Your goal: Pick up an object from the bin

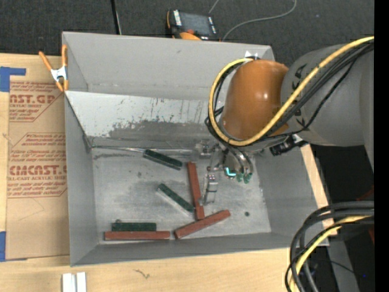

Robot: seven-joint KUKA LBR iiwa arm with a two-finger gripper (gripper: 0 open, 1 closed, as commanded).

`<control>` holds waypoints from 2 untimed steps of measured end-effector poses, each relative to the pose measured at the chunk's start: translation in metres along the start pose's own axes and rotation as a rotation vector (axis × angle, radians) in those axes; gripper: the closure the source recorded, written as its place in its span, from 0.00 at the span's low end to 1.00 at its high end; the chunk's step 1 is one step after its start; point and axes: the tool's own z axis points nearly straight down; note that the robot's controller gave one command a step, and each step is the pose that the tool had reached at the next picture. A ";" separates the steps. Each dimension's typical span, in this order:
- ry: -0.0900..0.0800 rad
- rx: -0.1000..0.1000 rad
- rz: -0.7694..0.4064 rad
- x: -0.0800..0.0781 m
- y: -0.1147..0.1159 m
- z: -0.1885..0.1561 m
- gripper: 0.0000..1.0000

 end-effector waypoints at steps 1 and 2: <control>0.001 -0.001 0.135 0.022 0.062 0.101 0.00; -0.008 0.000 0.349 0.017 0.030 0.066 0.00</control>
Offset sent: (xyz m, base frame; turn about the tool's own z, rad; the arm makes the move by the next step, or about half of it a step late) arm -0.0201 0.0590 -0.0962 0.1383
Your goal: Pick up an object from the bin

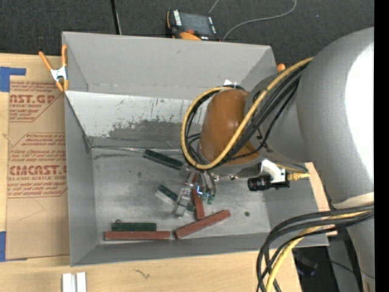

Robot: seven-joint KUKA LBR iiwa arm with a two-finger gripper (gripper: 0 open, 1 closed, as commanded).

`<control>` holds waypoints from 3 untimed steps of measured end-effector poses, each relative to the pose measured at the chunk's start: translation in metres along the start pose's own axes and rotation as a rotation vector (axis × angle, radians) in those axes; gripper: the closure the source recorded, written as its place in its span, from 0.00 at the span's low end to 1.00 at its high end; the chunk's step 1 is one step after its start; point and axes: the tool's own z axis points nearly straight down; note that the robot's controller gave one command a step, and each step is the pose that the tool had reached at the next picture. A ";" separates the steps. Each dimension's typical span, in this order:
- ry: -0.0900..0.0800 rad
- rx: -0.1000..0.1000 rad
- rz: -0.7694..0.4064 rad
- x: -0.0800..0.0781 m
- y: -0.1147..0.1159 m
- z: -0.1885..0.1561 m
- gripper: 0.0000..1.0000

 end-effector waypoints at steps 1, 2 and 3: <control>0.002 0.000 -0.010 0.020 0.004 -0.021 0.00; 0.005 0.002 0.203 0.012 0.013 0.032 0.00; 0.002 0.001 0.203 0.012 0.013 0.032 0.00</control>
Offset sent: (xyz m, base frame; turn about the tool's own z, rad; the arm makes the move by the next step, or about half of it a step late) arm -0.0163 0.0097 0.0204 -0.0077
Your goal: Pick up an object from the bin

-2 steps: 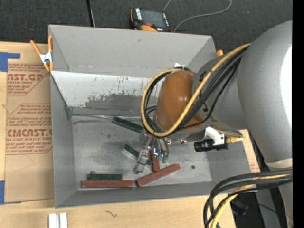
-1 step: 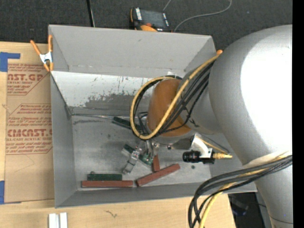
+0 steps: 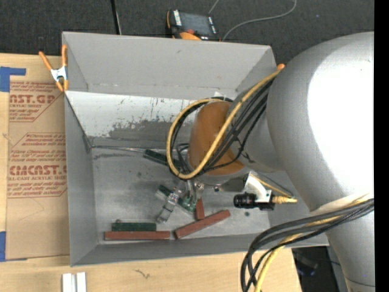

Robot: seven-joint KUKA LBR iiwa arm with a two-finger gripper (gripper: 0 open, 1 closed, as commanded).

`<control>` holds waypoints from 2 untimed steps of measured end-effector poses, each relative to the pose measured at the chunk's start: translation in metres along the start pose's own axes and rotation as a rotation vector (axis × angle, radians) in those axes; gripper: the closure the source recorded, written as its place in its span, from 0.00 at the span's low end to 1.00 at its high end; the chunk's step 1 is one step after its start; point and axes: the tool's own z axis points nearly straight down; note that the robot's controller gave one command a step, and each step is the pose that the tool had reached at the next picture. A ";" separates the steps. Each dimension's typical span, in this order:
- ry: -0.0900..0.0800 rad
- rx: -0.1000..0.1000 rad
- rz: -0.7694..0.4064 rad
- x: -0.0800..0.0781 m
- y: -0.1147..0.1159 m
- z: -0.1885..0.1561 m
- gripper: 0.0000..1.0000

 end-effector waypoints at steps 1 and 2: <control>0.000 -0.001 0.000 0.000 0.001 -0.001 1.00; -0.001 -0.002 0.000 0.000 0.001 -0.022 1.00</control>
Offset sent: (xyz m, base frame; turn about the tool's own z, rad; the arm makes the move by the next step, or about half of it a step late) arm 0.0000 0.0000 0.0000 0.0000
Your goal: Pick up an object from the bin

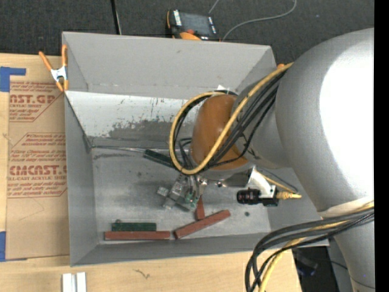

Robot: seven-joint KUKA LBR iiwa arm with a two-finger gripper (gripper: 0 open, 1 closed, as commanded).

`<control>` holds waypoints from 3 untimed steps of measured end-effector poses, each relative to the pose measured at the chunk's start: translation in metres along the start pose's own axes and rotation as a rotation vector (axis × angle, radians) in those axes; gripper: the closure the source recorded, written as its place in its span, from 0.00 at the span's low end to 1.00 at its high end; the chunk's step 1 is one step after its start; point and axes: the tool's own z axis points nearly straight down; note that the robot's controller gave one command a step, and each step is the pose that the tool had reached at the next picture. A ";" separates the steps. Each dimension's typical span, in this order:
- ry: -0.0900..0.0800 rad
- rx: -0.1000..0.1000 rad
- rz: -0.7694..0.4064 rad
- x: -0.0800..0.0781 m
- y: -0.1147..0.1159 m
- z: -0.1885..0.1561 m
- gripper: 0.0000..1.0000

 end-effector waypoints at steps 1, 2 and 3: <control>0.000 0.000 0.000 0.001 0.000 -0.016 1.00; -0.002 -0.001 -0.001 0.000 0.001 -0.054 1.00; -0.003 -0.002 -0.002 0.000 0.003 -0.099 1.00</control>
Offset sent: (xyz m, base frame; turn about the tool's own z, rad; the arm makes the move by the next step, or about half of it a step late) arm -0.0002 0.0002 0.0162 0.0000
